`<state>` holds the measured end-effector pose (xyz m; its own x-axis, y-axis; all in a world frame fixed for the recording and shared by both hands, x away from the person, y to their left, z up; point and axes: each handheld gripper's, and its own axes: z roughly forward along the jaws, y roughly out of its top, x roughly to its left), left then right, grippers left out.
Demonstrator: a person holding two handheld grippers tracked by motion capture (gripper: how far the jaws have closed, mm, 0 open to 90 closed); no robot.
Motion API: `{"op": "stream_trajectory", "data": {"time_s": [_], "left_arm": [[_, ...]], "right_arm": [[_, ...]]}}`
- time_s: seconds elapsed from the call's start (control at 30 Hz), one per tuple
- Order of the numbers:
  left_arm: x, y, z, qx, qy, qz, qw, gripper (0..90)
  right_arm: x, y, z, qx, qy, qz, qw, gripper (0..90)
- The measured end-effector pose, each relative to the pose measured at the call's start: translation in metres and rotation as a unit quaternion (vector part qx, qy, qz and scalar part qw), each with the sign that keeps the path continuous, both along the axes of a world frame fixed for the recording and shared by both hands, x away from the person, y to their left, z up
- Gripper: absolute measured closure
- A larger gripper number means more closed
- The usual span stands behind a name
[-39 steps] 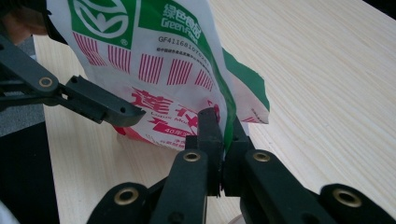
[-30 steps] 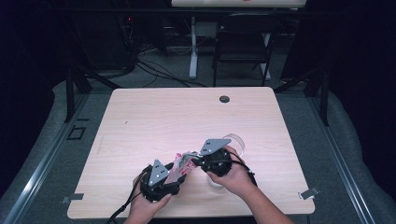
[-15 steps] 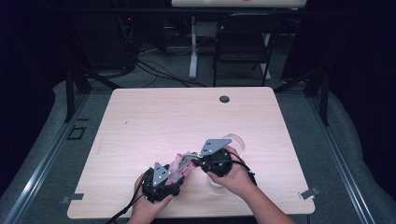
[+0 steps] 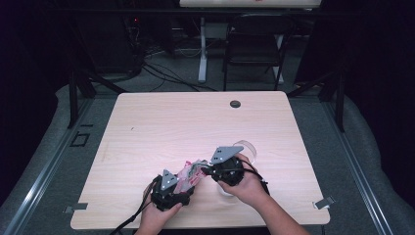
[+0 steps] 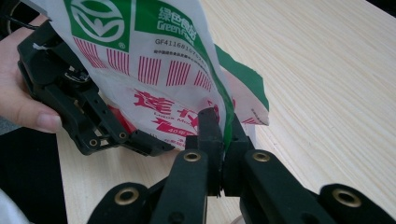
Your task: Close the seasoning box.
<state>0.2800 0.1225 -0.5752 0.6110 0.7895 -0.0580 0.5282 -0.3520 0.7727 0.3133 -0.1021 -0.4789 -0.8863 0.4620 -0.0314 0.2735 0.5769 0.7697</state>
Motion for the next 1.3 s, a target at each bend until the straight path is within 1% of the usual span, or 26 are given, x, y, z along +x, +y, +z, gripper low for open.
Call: {"op": "stream_trajectory", "data": {"time_s": [0.07, 0.1, 0.23, 0.3, 0.33, 0.43, 0.47, 0.53, 0.67, 0.87, 1.2, 1.3], "left_arm": [[0.001, -0.001, -0.002, -0.007, 0.004, 0.004, 1.0000, 23.1], [0.002, 0.000, -0.002, -0.002, 0.005, 0.001, 1.0000, 23.1], [0.003, -0.002, -0.004, 0.003, 0.009, 0.002, 1.0000, 22.8], [0.004, -0.003, -0.006, 0.007, 0.014, 0.001, 0.9999, 22.3], [0.005, -0.005, -0.007, 0.013, 0.015, 0.003, 0.9998, 22.6], [0.005, -0.008, -0.011, 0.022, 0.023, -0.001, 0.9995, 23.0], [0.006, -0.010, -0.012, 0.030, 0.021, 0.000, 0.9993, 23.0], [0.006, -0.010, -0.012, 0.031, 0.020, 0.002, 0.9993, 23.7], [0.007, -0.010, -0.012, 0.034, 0.026, 0.001, 0.9991, 25.0], [0.008, -0.011, -0.013, 0.043, 0.021, 0.003, 0.9988, 26.6], [0.008, -0.011, -0.013, 0.045, 0.017, 0.005, 0.9988, 28.4], [0.007, -0.010, -0.013, 0.043, 0.015, 0.004, 0.9990, 32.7]], "right_arm": [[0.000, 0.000, 0.000, -0.001, 0.000, 0.000, 1.0000, 89.9], [0.000, 0.000, 0.000, 0.000, 0.000, 0.000, 1.0000, 89.9], [0.000, 0.000, 0.000, -0.004, 0.000, 0.002, 1.0000, 89.9], [0.000, 0.000, 0.000, -0.003, 0.000, 0.002, 1.0000, 89.9], [0.000, 0.000, 0.000, -0.003, 0.000, 0.002, 1.0000, 89.9], [-0.001, 0.000, 0.000, 0.001, 0.000, 0.001, 1.0000, 89.9], [-0.001, 0.000, 0.000, -0.002, -0.001, 0.002, 1.0000, 89.9], [-0.001, 0.000, 0.000, -0.002, -0.001, 0.002, 1.0000, 89.9], [-0.001, 0.000, -0.001, 0.002, -0.001, 0.001, 1.0000, 89.9], [-0.001, 0.000, -0.001, 0.002, -0.002, 0.000, 1.0000, 89.9], [-0.001, 0.000, 0.000, 0.002, -0.003, 0.001, 1.0000, 89.9], [-0.001, 0.000, 0.000, 0.001, -0.003, 0.002, 1.0000, 89.9]]}}
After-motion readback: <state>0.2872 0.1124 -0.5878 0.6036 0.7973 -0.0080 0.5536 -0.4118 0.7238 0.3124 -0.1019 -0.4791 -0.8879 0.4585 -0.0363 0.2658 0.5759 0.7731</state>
